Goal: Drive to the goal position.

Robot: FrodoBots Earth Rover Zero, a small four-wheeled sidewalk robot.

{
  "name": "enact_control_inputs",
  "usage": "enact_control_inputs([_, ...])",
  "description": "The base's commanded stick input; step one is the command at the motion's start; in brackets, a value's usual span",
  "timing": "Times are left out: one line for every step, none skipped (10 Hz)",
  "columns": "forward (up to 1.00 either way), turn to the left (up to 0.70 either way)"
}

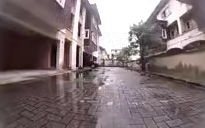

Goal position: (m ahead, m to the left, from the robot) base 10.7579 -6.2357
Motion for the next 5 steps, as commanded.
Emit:
enact_control_inputs([0.5,0.0])
enact_control_inputs([0.5,0.0])
enact_control_inputs([0.5,0.0])
enact_control_inputs([0.5,0.0])
enact_control_inputs([0.5,0.0])
